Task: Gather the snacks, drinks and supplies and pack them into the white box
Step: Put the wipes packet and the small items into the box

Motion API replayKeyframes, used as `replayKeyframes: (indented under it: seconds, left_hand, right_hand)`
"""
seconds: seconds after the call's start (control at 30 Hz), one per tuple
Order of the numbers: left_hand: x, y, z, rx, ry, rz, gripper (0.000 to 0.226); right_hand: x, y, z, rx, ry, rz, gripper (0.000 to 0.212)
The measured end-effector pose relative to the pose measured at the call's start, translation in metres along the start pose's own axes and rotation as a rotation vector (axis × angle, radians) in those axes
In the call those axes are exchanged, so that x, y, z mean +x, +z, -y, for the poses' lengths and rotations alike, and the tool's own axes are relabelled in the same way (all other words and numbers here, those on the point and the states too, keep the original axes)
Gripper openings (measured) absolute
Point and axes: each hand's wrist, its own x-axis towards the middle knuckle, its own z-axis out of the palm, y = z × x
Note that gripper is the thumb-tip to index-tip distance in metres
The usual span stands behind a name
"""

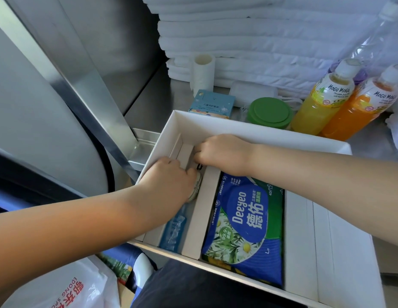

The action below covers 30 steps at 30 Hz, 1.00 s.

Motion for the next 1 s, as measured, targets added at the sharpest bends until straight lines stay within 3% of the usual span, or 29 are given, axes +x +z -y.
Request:
replayKeyframes:
  seconds: [0.1, 0.27, 0.53, 0.7, 0.83, 1.0]
  left_hand:
    - [-0.011, -0.005, 0.004, 0.033, 0.084, 0.002, 0.035]
    - [-0.020, -0.003, 0.006, 0.036, 0.150, 0.052, 0.046]
    - [-0.018, -0.006, 0.005, 0.029, 0.150, 0.135, 0.041]
    - [-0.020, -0.007, 0.005, 0.011, 0.128, 0.153, 0.059]
    - [-0.024, -0.007, 0.002, -0.027, 0.084, 0.147, 0.073]
    - [-0.023, -0.008, 0.005, -0.098, 0.152, 0.173, 0.069]
  right_hand:
    - [-0.001, 0.001, 0.001, -0.005, -0.002, -0.002, 0.022]
    - [0.000, -0.003, 0.001, -0.041, -0.002, 0.008, 0.021]
    - [0.000, -0.006, 0.003, -0.071, -0.014, 0.013, 0.023]
    - [-0.005, -0.006, 0.003, -0.065, -0.012, 0.047, 0.026]
    - [-0.022, -0.010, -0.006, -0.018, -0.005, 0.123, 0.033]
    - [-0.048, -0.015, -0.010, 0.211, 0.055, 0.183, 0.053]
